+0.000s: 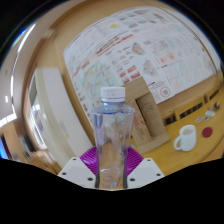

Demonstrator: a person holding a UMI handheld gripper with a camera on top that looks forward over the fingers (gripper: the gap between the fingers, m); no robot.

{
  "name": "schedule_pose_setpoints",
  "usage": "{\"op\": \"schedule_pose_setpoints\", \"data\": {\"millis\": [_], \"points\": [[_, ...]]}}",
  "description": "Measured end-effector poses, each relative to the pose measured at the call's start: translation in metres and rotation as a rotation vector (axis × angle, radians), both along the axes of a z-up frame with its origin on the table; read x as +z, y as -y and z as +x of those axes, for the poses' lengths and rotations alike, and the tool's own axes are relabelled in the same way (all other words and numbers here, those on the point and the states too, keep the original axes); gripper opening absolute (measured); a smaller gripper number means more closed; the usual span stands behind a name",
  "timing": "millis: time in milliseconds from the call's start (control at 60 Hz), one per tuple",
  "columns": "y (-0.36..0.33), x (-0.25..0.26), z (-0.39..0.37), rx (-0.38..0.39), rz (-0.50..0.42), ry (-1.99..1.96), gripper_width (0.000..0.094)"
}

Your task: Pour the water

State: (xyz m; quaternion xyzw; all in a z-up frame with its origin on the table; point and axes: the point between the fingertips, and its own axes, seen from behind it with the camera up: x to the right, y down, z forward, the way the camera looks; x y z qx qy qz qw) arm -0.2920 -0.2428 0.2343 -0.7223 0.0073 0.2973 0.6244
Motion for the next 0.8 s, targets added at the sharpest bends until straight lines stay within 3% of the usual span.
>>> {"op": "schedule_pose_setpoints", "data": {"millis": [150,267,467,800], "points": [[-0.066,0.079,0.022,0.114,-0.029,-0.509,0.0299],[-0.114,0.099,0.055,0.181,-0.111,-0.898,0.0299],[-0.171,0.060,0.108,0.196,-0.268,-1.410,0.0297],[-0.198,-0.003,0.147,0.159,-0.388,-1.774,0.0296]]}}
